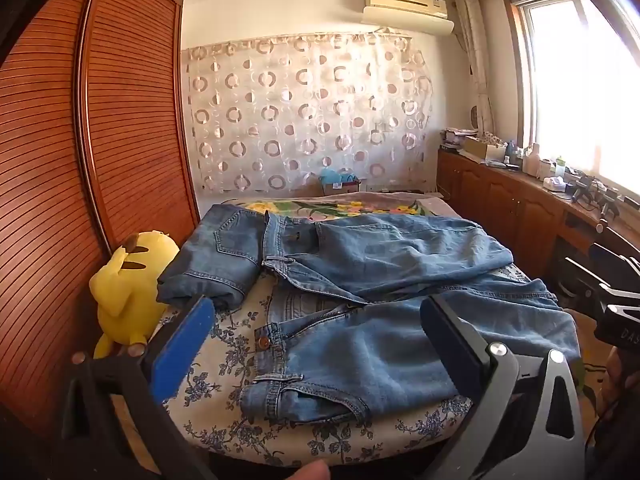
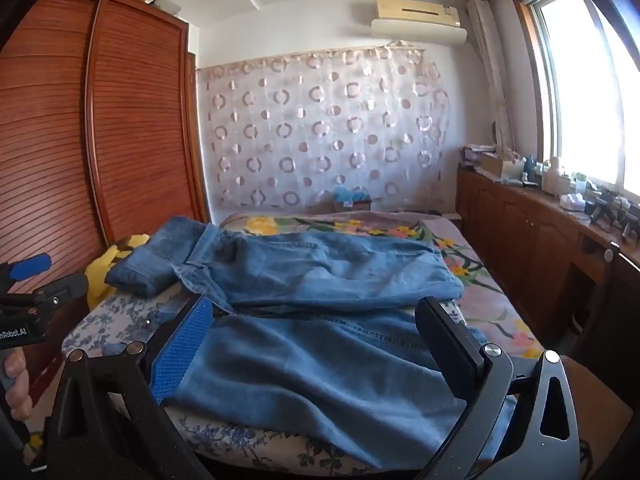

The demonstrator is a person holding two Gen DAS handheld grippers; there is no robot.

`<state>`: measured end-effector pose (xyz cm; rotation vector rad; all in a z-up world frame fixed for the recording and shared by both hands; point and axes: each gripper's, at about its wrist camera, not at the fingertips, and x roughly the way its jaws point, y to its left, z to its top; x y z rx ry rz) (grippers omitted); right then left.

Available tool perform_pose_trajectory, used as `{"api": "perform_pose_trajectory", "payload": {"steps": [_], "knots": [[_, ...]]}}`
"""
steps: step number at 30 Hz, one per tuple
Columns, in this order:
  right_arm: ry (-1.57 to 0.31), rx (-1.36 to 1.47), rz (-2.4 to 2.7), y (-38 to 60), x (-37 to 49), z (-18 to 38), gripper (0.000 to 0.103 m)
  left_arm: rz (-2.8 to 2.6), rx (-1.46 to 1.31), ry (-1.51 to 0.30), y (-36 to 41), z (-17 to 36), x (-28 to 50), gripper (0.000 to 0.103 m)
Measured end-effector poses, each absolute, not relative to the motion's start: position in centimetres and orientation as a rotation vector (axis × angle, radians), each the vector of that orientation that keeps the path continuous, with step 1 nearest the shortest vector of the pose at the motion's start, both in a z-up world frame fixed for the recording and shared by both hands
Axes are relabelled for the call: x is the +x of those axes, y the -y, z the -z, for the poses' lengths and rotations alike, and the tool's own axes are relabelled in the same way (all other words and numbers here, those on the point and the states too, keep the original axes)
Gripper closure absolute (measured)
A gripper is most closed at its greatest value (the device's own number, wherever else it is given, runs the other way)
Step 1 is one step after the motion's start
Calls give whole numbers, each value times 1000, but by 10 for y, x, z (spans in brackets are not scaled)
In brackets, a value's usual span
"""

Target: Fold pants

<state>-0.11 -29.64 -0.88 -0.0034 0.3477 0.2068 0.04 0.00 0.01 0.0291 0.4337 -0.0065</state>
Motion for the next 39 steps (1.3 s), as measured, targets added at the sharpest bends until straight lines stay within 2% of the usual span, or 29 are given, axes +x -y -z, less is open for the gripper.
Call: {"api": "perform_pose_trajectory", "payload": {"steps": [39], "knots": [[-345, -9, -205, 296, -3, 8, 0, 0, 31, -429, -1, 1, -6, 0]]}}
